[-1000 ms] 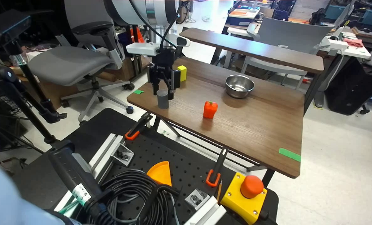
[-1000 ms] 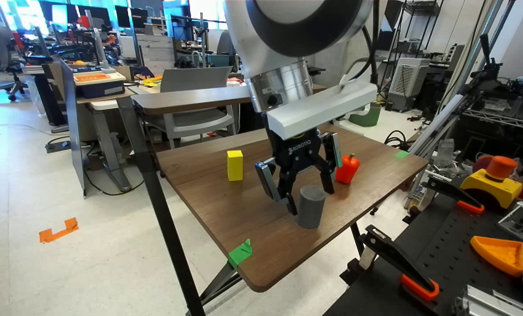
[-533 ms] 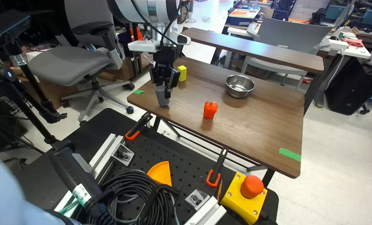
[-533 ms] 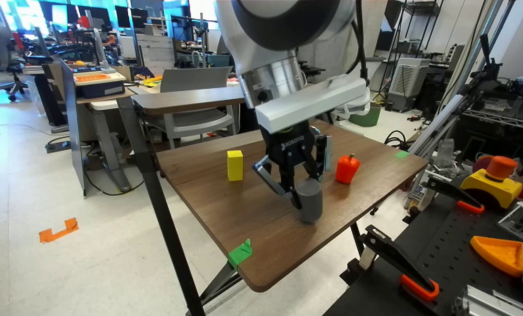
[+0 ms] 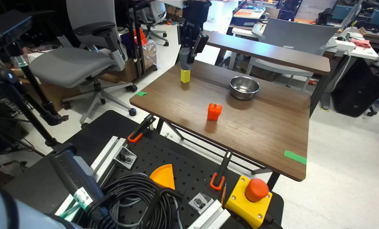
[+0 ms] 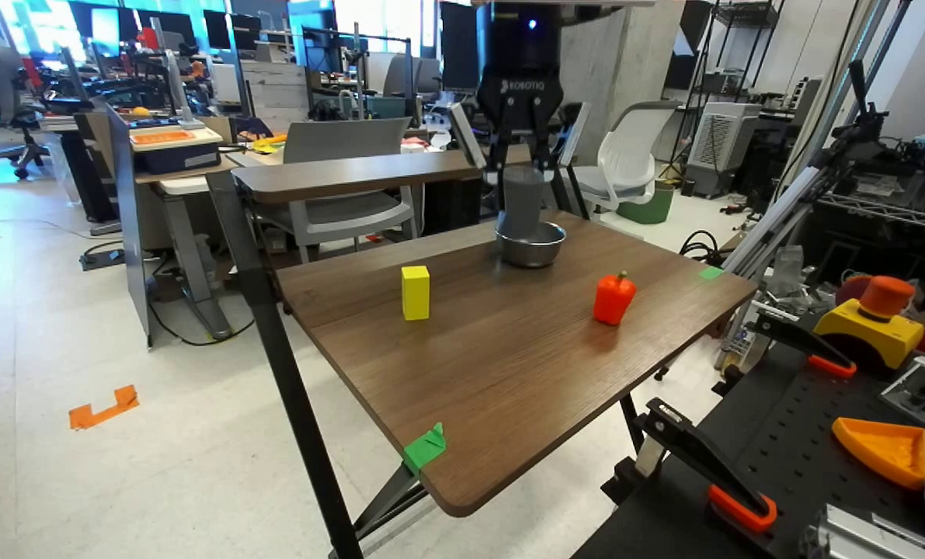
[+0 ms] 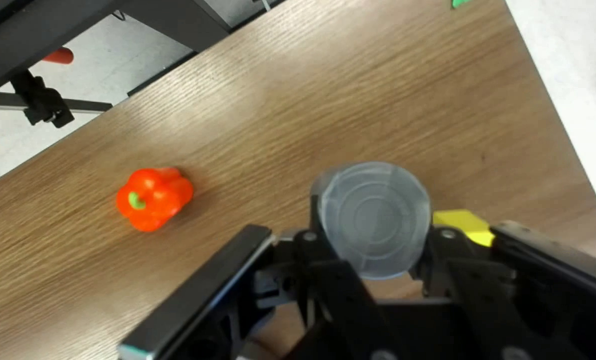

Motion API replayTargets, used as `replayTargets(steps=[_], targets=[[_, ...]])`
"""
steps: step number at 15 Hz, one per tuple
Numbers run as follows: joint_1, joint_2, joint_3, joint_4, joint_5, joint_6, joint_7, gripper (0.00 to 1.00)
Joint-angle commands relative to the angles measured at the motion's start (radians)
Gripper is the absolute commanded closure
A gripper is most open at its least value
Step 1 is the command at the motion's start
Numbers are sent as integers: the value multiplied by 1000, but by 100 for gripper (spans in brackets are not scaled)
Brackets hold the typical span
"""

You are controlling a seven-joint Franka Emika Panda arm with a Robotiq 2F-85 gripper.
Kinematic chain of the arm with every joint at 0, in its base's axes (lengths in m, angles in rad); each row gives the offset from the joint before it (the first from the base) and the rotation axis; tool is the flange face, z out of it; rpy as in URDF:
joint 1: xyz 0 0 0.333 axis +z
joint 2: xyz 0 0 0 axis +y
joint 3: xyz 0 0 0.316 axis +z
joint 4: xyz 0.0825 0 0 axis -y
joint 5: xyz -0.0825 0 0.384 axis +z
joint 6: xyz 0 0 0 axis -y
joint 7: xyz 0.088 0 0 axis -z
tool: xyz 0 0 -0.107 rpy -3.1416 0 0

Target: Put the grey block inside the silver bowl

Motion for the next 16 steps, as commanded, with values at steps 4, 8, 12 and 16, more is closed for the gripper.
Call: replayTargets(steps=[4, 8, 12, 16], targets=[[-115, 47, -62, 146, 52, 24, -14, 90], [-171, 150, -98, 273, 64, 10, -14, 90], [-219, 287, -103, 426, 104, -47, -23, 90], [-232, 412, -103, 568, 120, -86, -12, 90]])
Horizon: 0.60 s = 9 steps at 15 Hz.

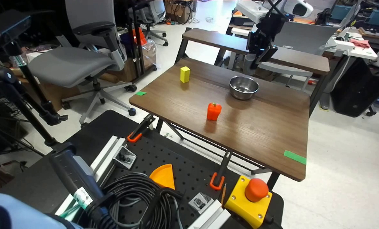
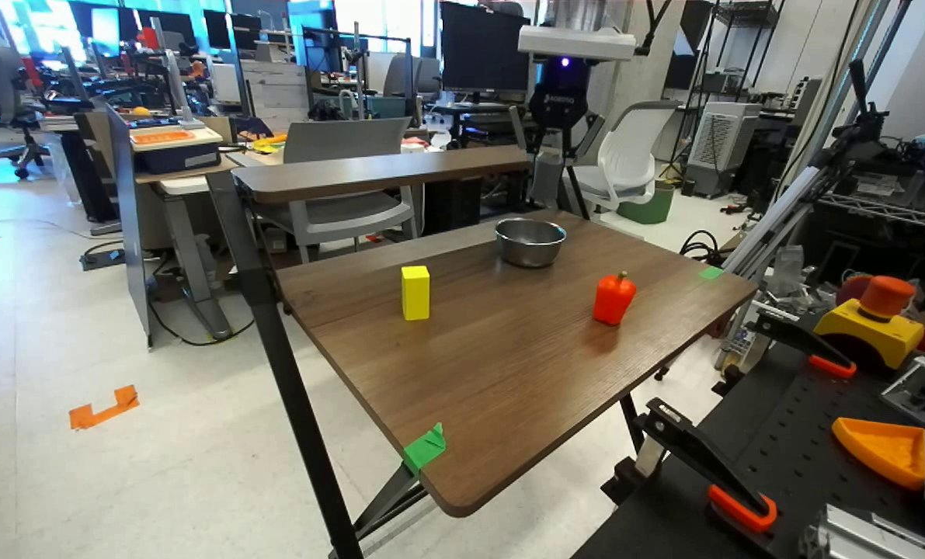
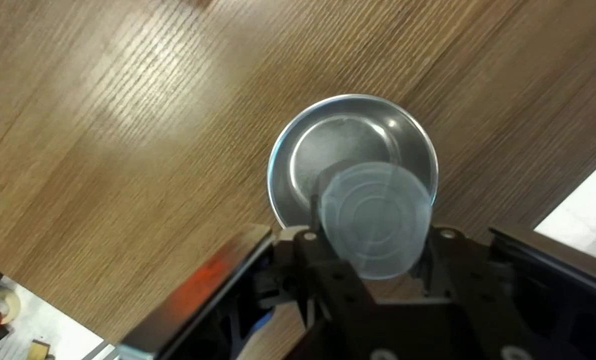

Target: Put the grey block inside the silver bowl

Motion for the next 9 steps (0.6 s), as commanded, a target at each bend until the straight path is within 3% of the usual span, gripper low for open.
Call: replayTargets(steps=[1, 9], targets=[[-6, 131, -4, 179, 39, -71, -4, 90], [1, 323, -4, 406, 38, -196, 14, 90]])
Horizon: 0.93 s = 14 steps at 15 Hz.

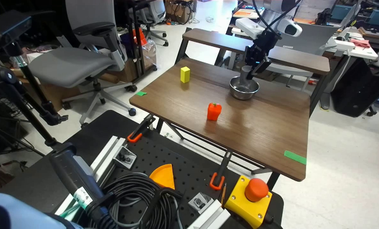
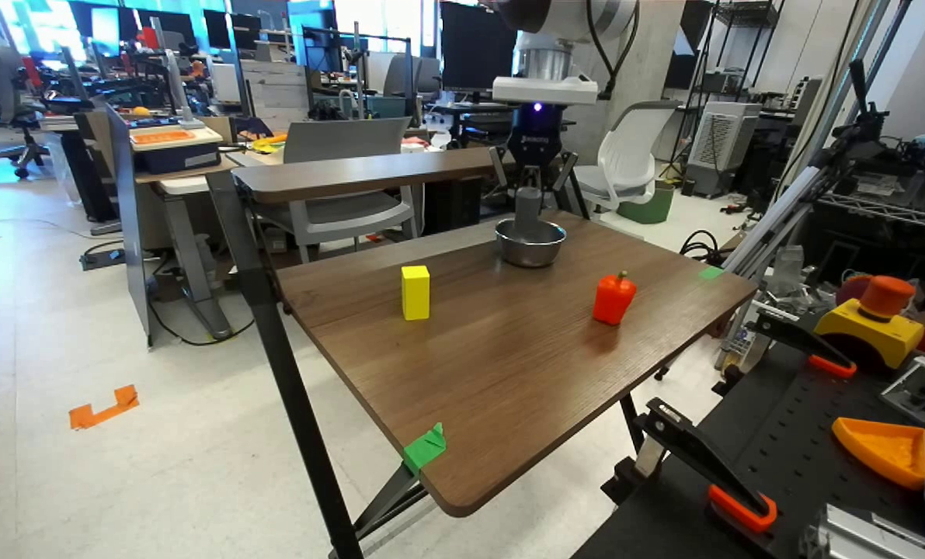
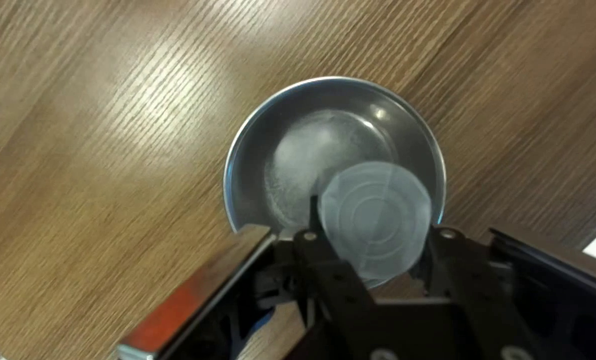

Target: Put the grey block inside the silver bowl

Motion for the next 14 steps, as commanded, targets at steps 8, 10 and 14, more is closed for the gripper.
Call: replayTargets(steps=[8, 10, 14], targets=[[10, 160, -2, 231, 9, -174, 4, 38], [8, 131, 4, 217, 14, -175, -10, 24], [11, 77, 17, 184, 16, -180, -38, 0]])
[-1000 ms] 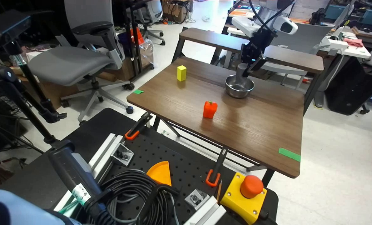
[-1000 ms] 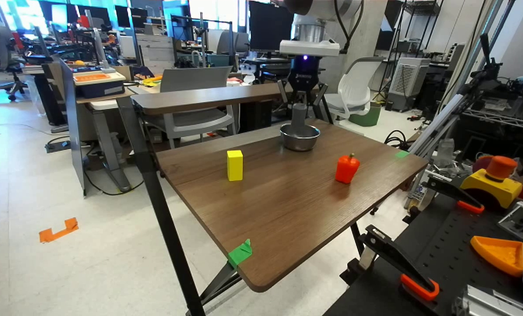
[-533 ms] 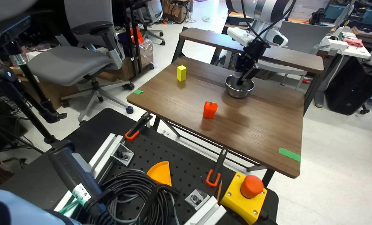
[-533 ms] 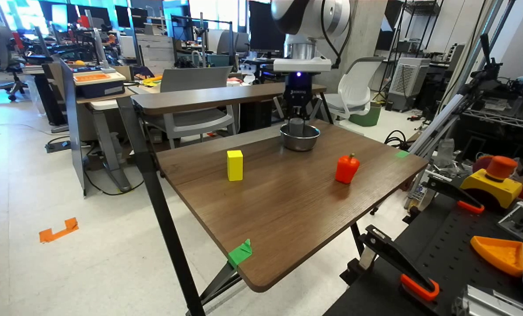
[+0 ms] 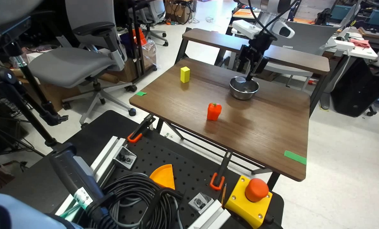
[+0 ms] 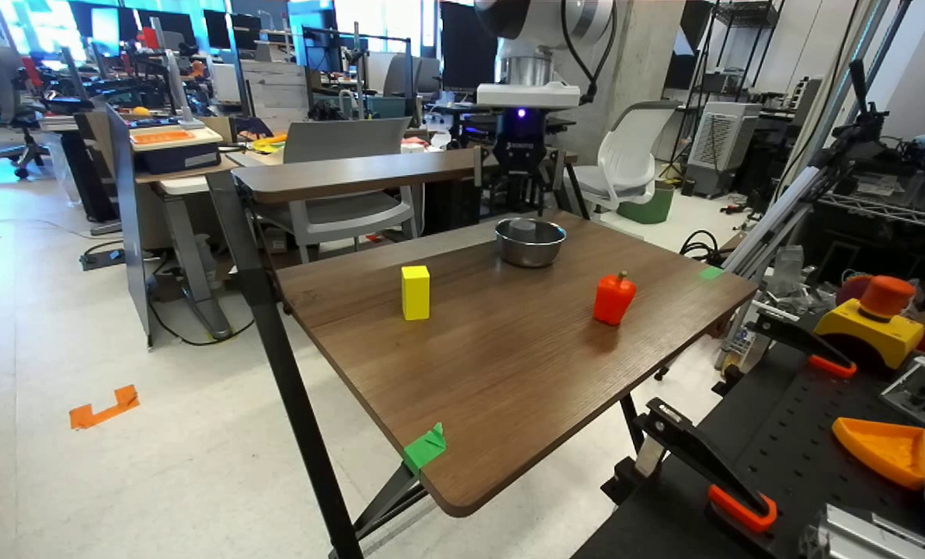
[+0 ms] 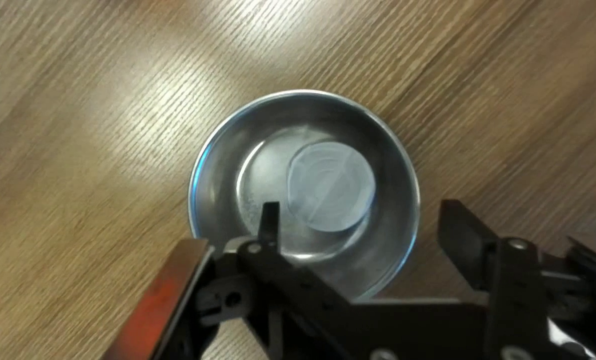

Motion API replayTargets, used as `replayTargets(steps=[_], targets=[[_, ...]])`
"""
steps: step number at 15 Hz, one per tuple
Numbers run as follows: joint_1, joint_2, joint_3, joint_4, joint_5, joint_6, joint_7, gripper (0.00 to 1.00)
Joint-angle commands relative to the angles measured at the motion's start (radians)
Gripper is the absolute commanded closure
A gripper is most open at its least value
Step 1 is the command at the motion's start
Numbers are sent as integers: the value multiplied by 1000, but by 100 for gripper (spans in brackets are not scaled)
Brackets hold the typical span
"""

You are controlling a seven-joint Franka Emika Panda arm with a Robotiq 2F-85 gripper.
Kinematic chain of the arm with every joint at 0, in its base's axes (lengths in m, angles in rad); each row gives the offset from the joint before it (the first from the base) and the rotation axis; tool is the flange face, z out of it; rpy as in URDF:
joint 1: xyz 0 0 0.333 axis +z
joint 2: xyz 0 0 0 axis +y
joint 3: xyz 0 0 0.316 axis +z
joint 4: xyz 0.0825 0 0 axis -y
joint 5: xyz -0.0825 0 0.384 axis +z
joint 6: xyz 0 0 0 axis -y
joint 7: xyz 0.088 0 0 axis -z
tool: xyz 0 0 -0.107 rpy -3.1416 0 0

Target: Put the grey block inside the silver bowl

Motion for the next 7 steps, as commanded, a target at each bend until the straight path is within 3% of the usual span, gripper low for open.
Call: replayTargets(steps=[1, 3, 4, 7], targets=[[6, -66, 16, -41, 16, -43, -43, 0], [24, -135, 21, -118, 3, -93, -78, 0], [15, -49, 6, -20, 9, -56, -46, 0], [34, -101, 7, -72, 8, -87, -61, 0]])
